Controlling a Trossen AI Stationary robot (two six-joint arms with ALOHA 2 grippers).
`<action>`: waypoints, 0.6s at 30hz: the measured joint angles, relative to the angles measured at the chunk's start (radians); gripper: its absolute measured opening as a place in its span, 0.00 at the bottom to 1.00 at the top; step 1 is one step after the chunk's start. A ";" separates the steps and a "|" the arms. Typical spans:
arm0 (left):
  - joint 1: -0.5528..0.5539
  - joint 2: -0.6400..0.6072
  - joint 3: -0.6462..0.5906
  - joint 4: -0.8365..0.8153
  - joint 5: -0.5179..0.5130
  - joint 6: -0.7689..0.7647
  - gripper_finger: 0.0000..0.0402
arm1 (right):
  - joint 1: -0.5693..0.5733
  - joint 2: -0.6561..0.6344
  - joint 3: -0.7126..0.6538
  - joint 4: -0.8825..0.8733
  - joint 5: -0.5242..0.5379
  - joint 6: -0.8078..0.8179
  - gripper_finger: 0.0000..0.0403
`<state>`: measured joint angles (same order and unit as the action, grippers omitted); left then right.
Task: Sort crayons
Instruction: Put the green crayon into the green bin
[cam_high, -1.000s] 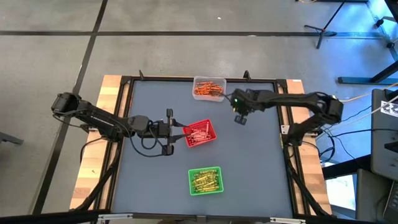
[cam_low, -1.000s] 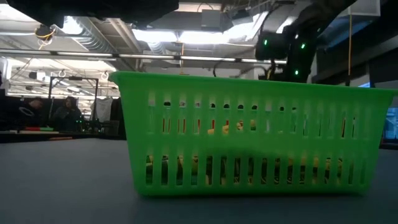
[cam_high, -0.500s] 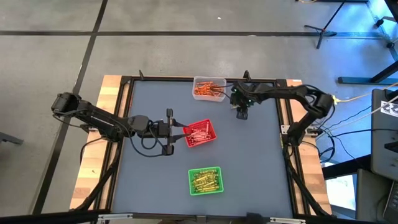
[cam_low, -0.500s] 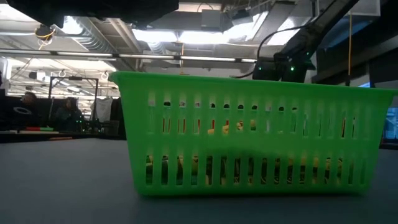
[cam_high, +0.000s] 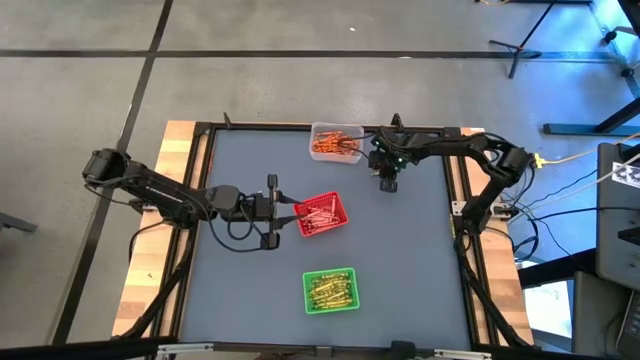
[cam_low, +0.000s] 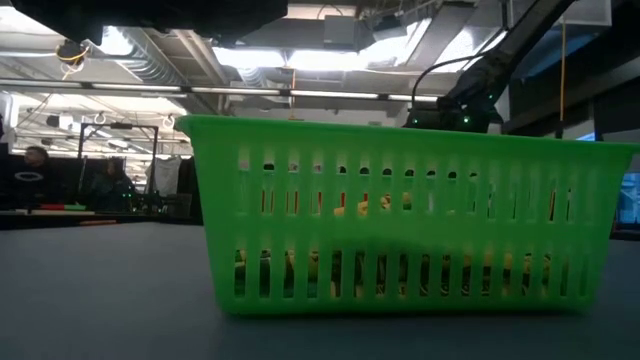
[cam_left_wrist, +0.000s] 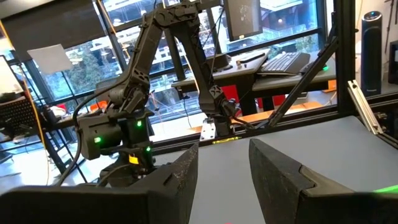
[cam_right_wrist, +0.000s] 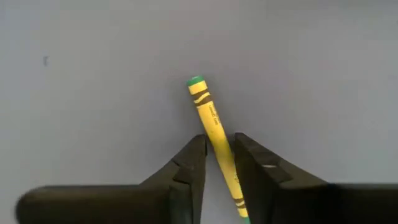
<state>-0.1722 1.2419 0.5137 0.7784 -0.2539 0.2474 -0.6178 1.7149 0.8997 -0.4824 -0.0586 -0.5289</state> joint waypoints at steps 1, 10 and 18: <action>0.000 0.000 0.000 0.000 0.000 0.000 0.32 | 0.000 0.000 0.000 0.000 -0.003 -0.001 0.20; 0.000 0.000 0.000 0.000 0.000 0.000 0.32 | 0.002 0.006 0.044 -0.067 -0.004 -0.001 0.03; 0.000 0.000 0.000 -0.002 0.000 -0.002 0.32 | 0.061 -0.039 0.094 -0.153 -0.003 0.039 0.02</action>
<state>-0.1726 1.2419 0.5140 0.7761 -0.2535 0.2455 -0.5565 1.6764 0.9934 -0.6351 -0.0611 -0.4895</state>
